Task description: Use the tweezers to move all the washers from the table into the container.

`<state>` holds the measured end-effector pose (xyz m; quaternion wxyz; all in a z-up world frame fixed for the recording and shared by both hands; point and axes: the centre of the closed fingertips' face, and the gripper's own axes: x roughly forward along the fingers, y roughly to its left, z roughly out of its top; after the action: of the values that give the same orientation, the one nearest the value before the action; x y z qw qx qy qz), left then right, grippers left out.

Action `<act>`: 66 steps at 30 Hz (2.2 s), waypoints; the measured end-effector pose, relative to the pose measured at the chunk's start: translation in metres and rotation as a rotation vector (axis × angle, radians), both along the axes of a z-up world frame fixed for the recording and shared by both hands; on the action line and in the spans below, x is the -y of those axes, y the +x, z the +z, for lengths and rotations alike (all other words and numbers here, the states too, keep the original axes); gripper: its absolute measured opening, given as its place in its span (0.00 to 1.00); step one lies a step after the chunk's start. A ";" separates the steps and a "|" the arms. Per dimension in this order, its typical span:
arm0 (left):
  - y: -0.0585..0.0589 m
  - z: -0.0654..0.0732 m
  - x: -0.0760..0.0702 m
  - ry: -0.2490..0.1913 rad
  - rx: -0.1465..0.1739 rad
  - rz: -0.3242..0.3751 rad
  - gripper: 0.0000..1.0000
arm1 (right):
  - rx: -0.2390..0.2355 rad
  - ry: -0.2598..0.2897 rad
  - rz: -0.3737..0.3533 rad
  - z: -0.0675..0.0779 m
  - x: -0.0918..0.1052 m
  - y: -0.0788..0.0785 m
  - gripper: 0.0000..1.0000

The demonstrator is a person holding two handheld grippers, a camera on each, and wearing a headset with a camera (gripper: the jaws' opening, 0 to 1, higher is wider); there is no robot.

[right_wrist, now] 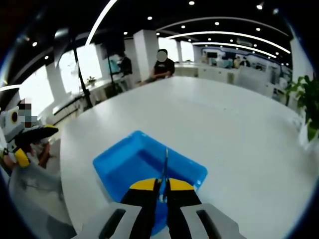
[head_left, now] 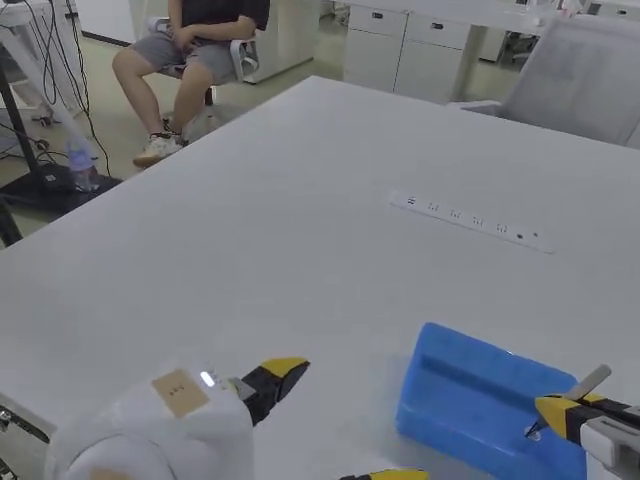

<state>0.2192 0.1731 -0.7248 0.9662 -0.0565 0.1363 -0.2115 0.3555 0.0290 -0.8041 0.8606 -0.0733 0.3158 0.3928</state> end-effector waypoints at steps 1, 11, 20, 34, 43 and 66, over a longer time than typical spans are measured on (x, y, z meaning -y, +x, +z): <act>0.002 0.006 -0.003 -0.004 0.043 0.016 0.72 | 0.000 0.000 0.004 -0.002 -0.001 0.000 0.03; 0.005 0.000 -0.012 -0.063 0.060 0.027 0.89 | 0.007 -0.032 0.018 -0.009 -0.006 -0.008 0.03; 0.005 -0.004 -0.013 -0.038 0.046 0.025 0.82 | 0.020 -0.036 0.021 -0.006 -0.006 -0.009 0.04; 0.004 -0.005 -0.011 -0.020 0.042 0.017 0.79 | 0.081 0.043 0.043 0.037 -0.013 -0.029 0.04; 0.003 -0.007 -0.010 -0.014 0.034 0.006 0.77 | 0.070 0.089 0.057 0.048 -0.011 -0.061 0.04; 0.002 -0.011 -0.006 -0.006 0.018 -0.013 0.75 | -0.069 0.059 0.086 -0.012 -0.019 -0.095 0.04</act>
<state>0.2212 0.1793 -0.7361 0.9658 -0.0567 0.1274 -0.2186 0.2607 0.0484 -0.8159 0.8334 -0.0479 0.3301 0.4407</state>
